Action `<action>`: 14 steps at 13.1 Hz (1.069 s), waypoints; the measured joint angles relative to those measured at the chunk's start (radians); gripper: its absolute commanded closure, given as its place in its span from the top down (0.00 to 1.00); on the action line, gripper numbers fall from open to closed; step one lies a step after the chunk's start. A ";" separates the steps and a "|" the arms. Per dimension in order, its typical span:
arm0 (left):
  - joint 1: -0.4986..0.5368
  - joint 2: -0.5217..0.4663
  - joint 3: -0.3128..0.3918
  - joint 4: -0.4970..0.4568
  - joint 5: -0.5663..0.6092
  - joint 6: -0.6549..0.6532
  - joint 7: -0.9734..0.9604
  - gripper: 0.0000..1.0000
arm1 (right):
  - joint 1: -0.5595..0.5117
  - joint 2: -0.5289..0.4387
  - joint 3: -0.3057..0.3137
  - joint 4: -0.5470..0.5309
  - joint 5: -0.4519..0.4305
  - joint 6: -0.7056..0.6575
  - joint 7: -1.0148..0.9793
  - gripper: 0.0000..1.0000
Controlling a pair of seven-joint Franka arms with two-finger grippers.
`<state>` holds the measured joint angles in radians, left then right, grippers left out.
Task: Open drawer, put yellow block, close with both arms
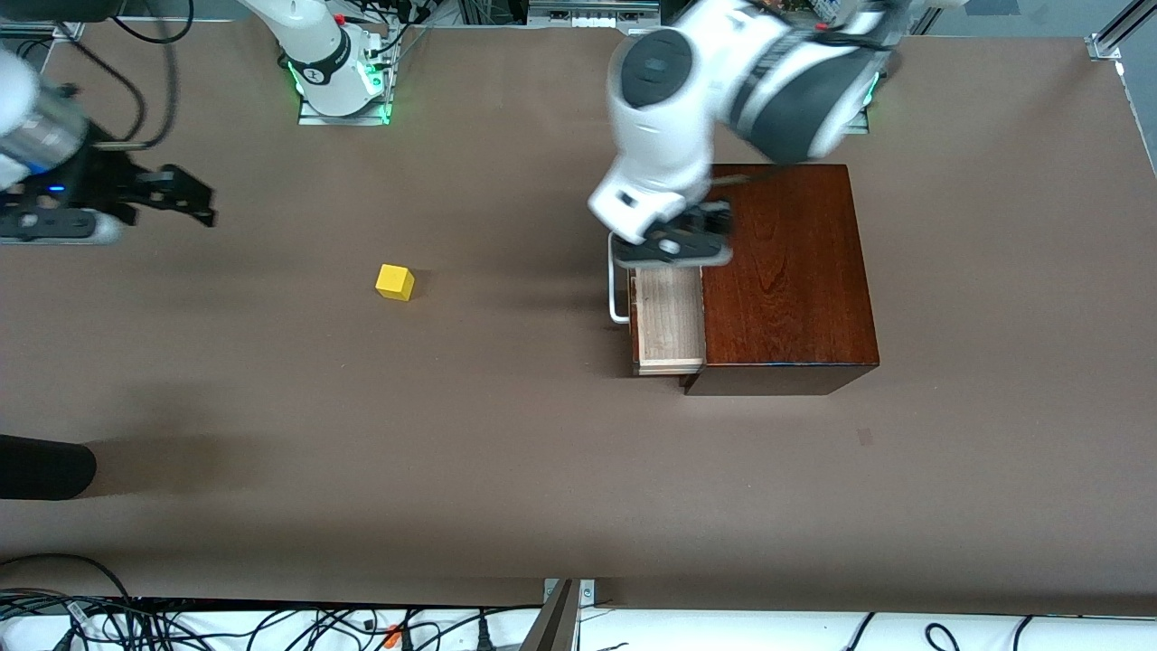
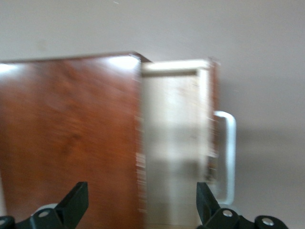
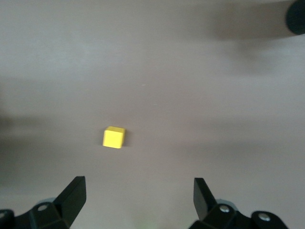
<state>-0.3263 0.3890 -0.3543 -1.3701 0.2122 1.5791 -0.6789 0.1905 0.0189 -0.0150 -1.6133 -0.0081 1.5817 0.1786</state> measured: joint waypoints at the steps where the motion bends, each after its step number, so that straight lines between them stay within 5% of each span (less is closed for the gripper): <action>1: 0.053 -0.017 0.002 0.006 -0.027 -0.028 0.067 1.00 | 0.043 0.006 0.002 -0.003 0.000 0.006 0.050 1.00; 6: 0.337 -0.112 0.004 0.013 -0.150 -0.169 0.405 1.00 | 0.159 0.027 0.003 -0.050 0.000 0.046 0.185 1.00; 9: 0.450 -0.145 0.013 0.013 -0.153 -0.206 0.597 1.00 | 0.153 -0.005 -0.016 -0.254 0.001 0.236 0.185 1.00; 14: 0.358 -0.266 0.253 -0.071 -0.163 -0.152 0.681 1.00 | 0.153 0.026 -0.012 -0.639 0.004 0.710 0.318 1.00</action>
<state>0.0319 0.1229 -0.1014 -1.4407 0.0497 1.4271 0.0019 0.3435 0.0450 -0.0268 -2.2522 -0.0038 2.2917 0.4969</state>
